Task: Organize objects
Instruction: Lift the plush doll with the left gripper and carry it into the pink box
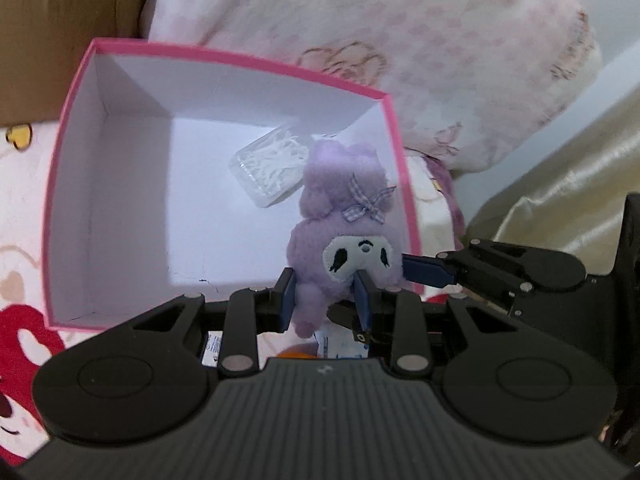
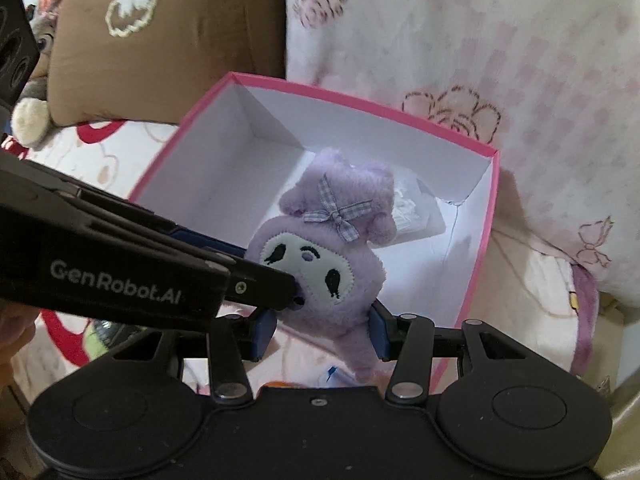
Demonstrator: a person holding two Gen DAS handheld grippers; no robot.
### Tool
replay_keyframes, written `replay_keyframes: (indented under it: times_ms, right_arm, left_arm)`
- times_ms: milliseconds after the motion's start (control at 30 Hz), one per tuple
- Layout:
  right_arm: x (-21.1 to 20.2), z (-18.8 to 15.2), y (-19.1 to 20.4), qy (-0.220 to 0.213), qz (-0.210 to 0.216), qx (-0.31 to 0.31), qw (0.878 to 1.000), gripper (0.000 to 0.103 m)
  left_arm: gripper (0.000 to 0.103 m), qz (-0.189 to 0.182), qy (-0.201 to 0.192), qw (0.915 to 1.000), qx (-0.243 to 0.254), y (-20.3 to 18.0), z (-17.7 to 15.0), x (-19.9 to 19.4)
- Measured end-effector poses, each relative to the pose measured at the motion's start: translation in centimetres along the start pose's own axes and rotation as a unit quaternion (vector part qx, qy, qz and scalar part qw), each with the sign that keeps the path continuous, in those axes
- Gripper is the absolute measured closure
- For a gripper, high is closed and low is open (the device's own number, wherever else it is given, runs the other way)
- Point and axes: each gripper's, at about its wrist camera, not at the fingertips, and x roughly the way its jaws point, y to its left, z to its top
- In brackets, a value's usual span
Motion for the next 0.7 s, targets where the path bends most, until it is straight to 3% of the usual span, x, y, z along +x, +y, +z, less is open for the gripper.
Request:
replay_keyframes:
  times_ms: [200, 467, 700]
  right_arm:
    - [3.2, 0.4, -0.6, 0.004, -0.008, -0.002, 1.000, 0.050]
    - [6.2, 1.5, -2.1, 0.048, 0.001, 0.002, 0.999, 0.050]
    - [8.4, 2.0, -2.6, 0.090, -0.013, 0.016, 0.996, 0.050]
  left_arm:
    - [0.074, 0.027, 0.013, 0.9994, -0.014, 0.4, 1.1, 2.9]
    - [0.073, 0.004, 0.042, 0.9968, -0.068, 3.0, 2.0, 5.8]
    - [0.073, 0.005, 0.062, 0.9931, -0.099, 4.0, 2.2, 8.2]
